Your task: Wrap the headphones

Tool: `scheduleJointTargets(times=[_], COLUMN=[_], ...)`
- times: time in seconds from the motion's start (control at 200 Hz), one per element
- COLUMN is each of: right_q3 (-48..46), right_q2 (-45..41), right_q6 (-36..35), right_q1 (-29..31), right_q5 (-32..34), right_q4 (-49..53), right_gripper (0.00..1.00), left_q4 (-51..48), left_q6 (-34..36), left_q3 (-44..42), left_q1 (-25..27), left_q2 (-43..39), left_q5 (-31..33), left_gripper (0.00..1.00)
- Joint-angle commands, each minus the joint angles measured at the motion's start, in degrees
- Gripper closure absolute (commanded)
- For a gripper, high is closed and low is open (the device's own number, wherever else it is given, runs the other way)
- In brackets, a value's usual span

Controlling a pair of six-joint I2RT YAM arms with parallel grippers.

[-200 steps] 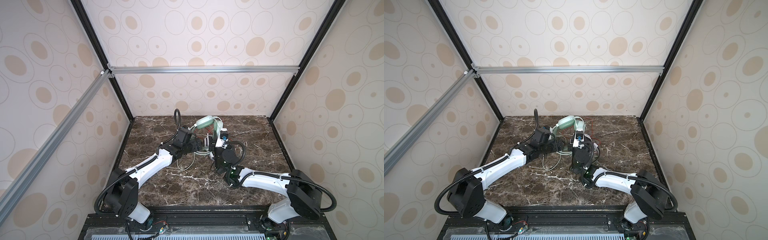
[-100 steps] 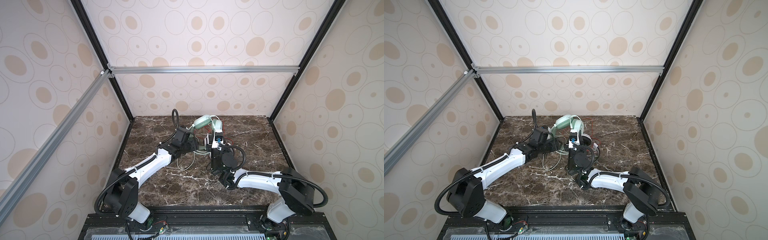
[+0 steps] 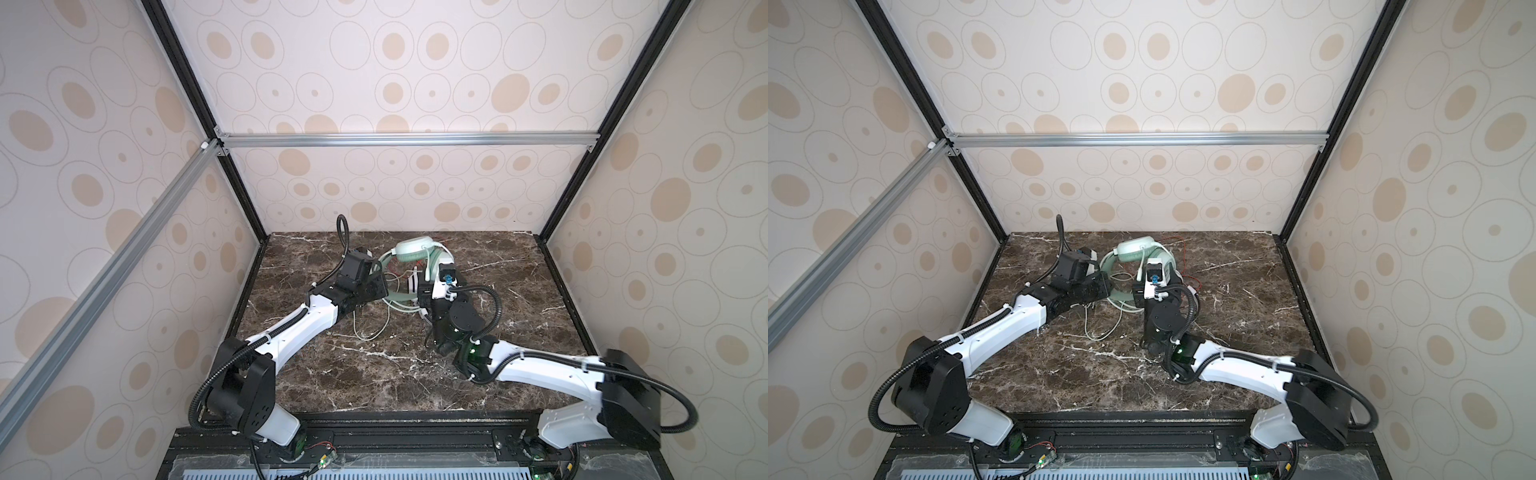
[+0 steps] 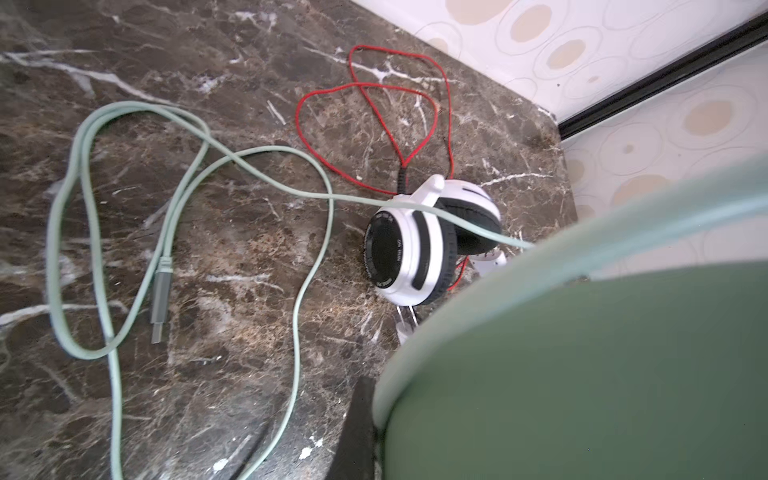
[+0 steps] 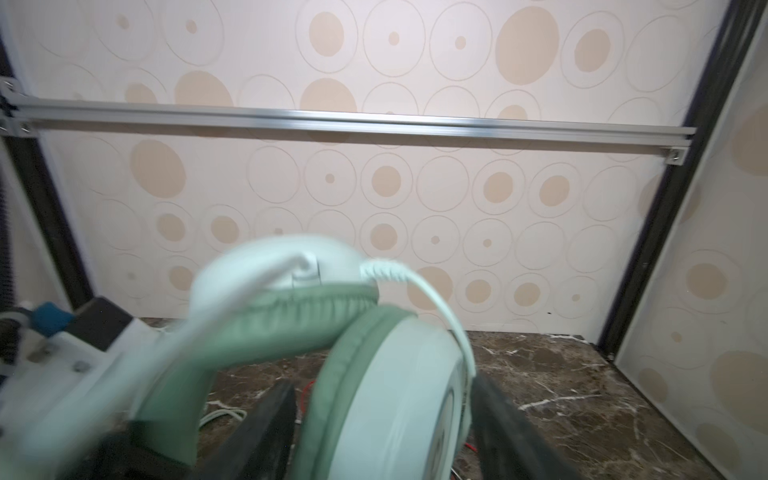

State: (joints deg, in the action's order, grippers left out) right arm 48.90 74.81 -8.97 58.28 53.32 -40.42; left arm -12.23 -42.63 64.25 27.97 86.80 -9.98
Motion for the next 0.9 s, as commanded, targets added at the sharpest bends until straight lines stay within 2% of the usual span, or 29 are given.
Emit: scheduleJointTargets(times=[0.0, 0.04, 0.165, 0.265, 0.35, 0.415, 0.47, 0.51, 0.63, 0.685, 0.765, 0.895], right_q3=[1.9, 0.9, 3.2, 5.3, 7.6, 8.5, 8.1, 7.2, 2.6, -0.8, -4.5, -4.0], right_q2=[-14.8, -19.0, -28.9, -33.3, -32.5, -29.2, -25.2, -21.9, -14.3, -11.6, -8.1, -1.8], right_q6=[11.7, 13.3, 16.6, 18.1, 18.6, 20.2, 22.6, 24.4, 28.0, 30.8, 32.8, 30.8], right_q1=[-2.5, -3.5, -8.3, -15.4, -25.4, -35.1, -41.7, -44.4, -44.3, -43.8, -42.5, -36.5], right_q5=[-19.5, -21.8, -26.3, -32.8, -44.7, -60.9, -75.8, -83.5, -93.8, -95.2, -93.4, -87.9], right_q4=[32.6, 36.7, 56.8, 66.8, 72.5, 73.8, 71.7, 68.7, 54.9, 45.1, 33.2, 26.5], right_gripper=[0.26, 0.31, 0.29, 0.2, 0.15, 0.15, 0.17, 0.21, 0.23, 0.24, 0.24, 0.24], left_q4=[-0.3, -0.3, 0.2, -0.7, -3.1, -4.6, -5.3, -6.2, -10.1, -12.7, -14.1, -14.2], left_q6=[2.5, 2.7, 3.1, 2.5, 3.1, 2.7, 2.0, 1.6, 2.5, 3.0, 2.8, 0.5], left_q3=[1.6, 1.6, 2.0, 3.1, 4.6, 5.3, 5.5, 5.5, 8.0, 11.0, 15.1, 18.6], left_q1=[-2.0, -2.4, -3.8, -4.5, -4.5, -4.5, -4.6, -4.6, -4.7, -4.7, -4.6, -4.5], left_q2=[-1.3, -1.3, -1.1, -0.5, -0.1, -0.6, -1.6, -2.9, -7.6, -9.2, -11.0, -13.6], left_q5=[-1.8, -1.5, -3.9, -5.5, -5.4, -6.1, -8.1, -9.0, -9.9, -9.5, -8.2, -0.8], left_gripper=[1.0, 1.0, 1.0, 1.0, 1.0, 1.0, 1.0, 1.0, 1.0, 1.0, 1.0, 1.0])
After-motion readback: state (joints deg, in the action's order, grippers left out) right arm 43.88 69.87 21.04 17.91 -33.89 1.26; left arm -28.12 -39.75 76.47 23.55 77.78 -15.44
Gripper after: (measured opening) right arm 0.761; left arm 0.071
